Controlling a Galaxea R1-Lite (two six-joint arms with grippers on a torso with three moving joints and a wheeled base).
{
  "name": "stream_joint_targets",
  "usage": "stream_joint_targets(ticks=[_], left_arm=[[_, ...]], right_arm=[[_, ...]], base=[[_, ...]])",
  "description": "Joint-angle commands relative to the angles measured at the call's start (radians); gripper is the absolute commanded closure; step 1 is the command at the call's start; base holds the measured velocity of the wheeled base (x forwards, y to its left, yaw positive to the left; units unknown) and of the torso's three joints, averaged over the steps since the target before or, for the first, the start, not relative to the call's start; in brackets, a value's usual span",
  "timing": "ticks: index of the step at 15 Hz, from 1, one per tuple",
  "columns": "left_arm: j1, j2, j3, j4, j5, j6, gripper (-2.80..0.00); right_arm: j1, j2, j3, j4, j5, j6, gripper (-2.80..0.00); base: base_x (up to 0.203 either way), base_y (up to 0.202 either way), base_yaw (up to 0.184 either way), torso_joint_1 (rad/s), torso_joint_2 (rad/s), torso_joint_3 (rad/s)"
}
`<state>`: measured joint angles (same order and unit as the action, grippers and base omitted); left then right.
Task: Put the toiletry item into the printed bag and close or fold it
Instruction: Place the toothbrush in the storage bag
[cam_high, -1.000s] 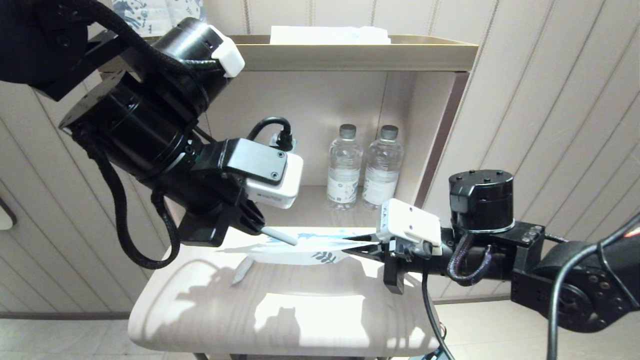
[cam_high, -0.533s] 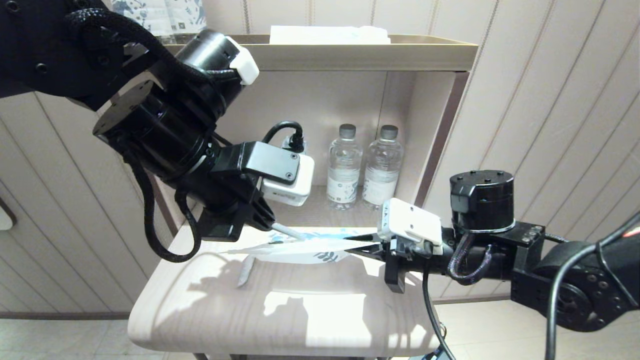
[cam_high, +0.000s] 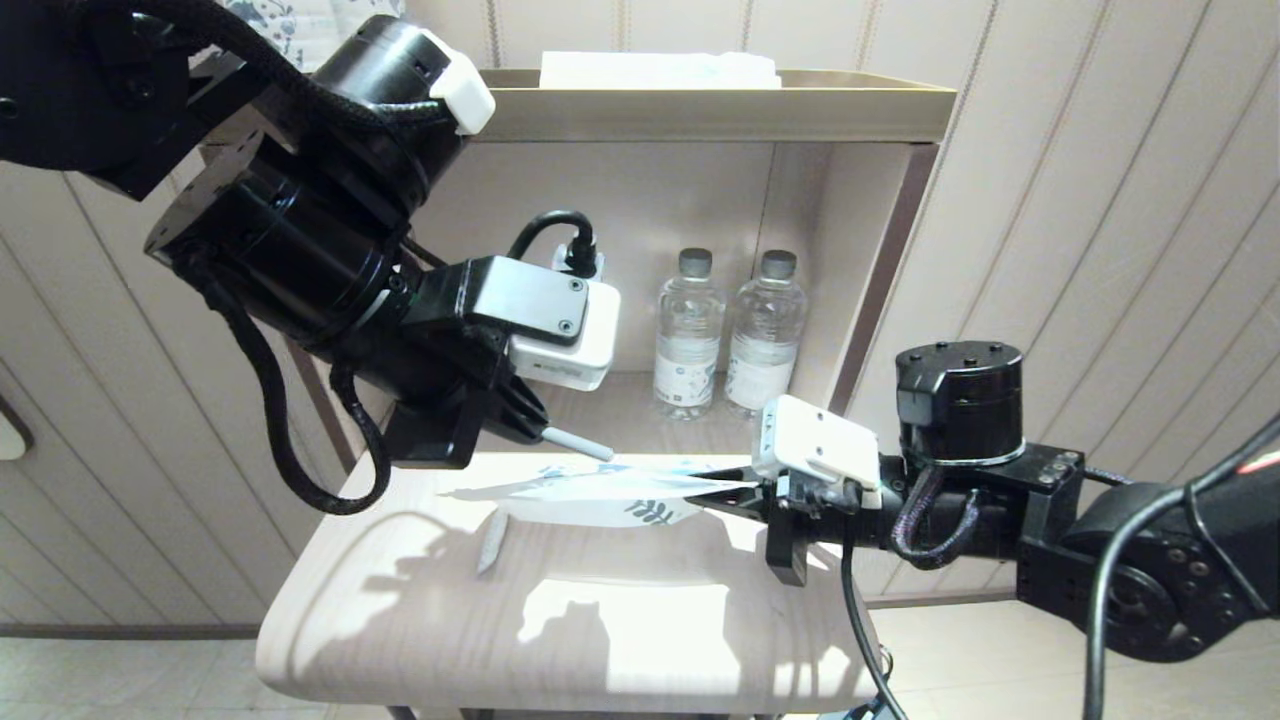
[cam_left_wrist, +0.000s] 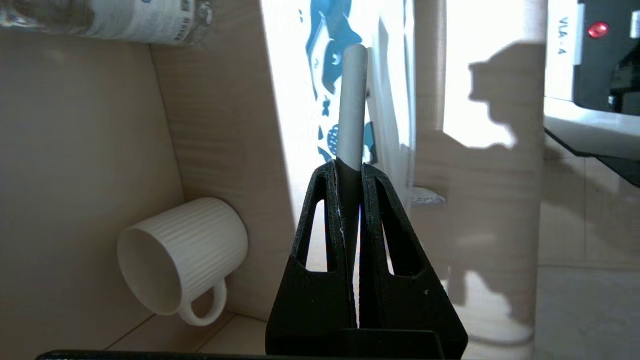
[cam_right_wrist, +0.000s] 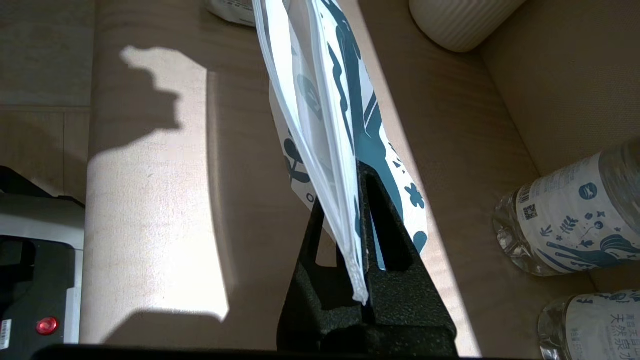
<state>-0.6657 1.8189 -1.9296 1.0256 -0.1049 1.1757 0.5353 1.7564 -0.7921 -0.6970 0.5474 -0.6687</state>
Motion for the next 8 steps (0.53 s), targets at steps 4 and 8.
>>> stream_joint_targets(ticks=[4, 8], left_arm=[[-0.002, 0.003, 0.003, 0.039, 0.001, 0.012, 0.00], [-0.002, 0.005, 0.006, 0.041, -0.001, 0.013, 0.00]], right_arm=[[0.000, 0.002, -0.004, -0.004, 0.003, -0.003, 0.00], [0.000, 0.002, -0.006, -0.004, 0.003, -0.001, 0.00]], base=[[0.000, 0.000, 0.000, 0.000, 0.00, 0.000], [0.000, 0.000, 0.000, 0.000, 0.00, 0.000]])
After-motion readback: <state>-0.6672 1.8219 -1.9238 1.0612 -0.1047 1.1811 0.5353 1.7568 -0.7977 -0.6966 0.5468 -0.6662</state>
